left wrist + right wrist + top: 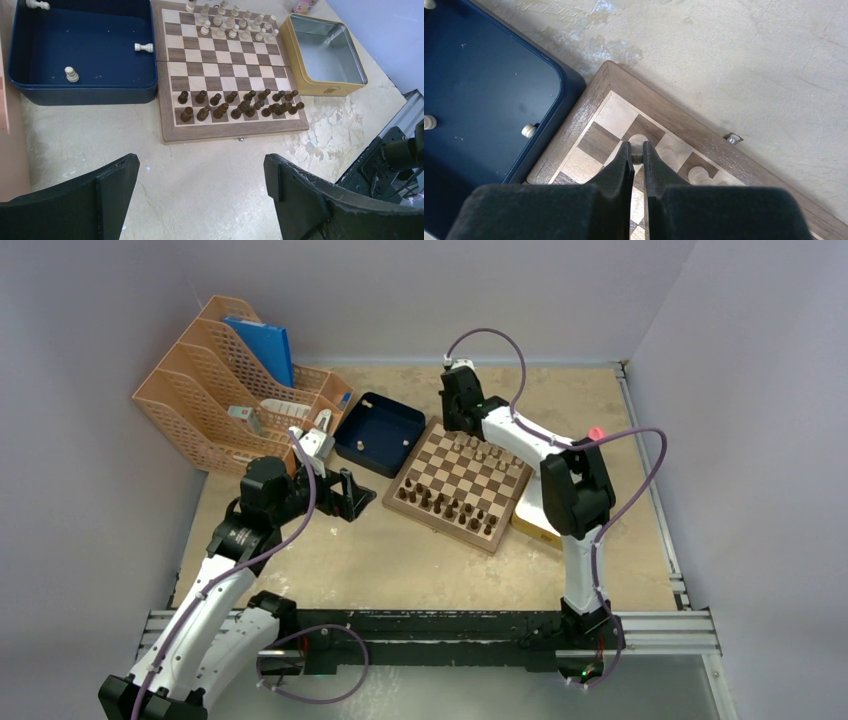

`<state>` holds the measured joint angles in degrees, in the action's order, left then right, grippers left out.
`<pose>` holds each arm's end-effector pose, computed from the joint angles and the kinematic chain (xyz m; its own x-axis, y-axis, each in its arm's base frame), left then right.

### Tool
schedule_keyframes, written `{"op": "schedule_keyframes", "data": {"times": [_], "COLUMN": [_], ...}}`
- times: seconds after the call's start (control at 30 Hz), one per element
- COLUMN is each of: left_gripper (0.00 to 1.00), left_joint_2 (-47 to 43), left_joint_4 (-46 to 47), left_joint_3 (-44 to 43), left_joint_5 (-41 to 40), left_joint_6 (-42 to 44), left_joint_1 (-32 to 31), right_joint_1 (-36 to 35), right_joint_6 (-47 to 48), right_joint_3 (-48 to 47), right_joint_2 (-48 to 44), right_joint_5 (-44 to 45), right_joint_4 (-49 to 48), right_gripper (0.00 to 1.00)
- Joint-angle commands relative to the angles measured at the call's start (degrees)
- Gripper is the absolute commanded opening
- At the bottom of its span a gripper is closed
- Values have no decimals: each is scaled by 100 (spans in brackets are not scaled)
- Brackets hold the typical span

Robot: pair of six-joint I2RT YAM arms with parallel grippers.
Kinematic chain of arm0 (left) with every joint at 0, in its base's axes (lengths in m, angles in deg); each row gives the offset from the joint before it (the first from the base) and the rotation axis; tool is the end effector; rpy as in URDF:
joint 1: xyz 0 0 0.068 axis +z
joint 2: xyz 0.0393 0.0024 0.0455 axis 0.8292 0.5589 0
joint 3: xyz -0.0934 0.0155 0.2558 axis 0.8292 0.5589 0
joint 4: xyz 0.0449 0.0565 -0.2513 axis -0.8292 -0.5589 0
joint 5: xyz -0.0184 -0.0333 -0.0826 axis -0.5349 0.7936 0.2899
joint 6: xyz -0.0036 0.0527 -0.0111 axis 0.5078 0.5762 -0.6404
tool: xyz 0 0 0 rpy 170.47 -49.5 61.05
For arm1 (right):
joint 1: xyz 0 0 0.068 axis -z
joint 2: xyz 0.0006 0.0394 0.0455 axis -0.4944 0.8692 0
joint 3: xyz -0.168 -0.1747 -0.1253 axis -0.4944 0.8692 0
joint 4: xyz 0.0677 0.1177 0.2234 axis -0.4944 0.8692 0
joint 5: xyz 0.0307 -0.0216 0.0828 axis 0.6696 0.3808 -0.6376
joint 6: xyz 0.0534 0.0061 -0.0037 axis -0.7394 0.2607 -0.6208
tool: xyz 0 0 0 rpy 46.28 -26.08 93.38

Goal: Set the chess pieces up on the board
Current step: Place the chess piece on the chessboard.

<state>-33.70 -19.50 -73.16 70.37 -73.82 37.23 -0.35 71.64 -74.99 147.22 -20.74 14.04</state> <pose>0.1581 -0.0681 0.3066 -0.4610 -0.0801 -0.8838 0.5418 0.7634 -0.3518 0.4238 0.2335 0.2380 -0.5709 -0.0064 -0.8210 -0.1329 0.9875 0.0848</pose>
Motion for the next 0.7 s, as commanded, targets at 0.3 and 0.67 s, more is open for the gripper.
{"op": "schedule_keyframes", "data": {"times": [0.3, 0.67], "left_gripper": [96, 96], "left_joint_2": [-41, -56], "left_joint_4": [216, 225], "left_joint_3": [-84, -71], "left_joint_5": [-40, -31], "left_joint_6": [-72, -72], "left_joint_1": [-20, -20], "right_joint_1": [16, 29], "right_joint_6": [-16, 32], "right_joint_3": [-286, -358], "right_joint_2": [185, 317], "right_joint_5": [-114, -21], "right_joint_4": [124, 154], "right_gripper": [10, 12]}}
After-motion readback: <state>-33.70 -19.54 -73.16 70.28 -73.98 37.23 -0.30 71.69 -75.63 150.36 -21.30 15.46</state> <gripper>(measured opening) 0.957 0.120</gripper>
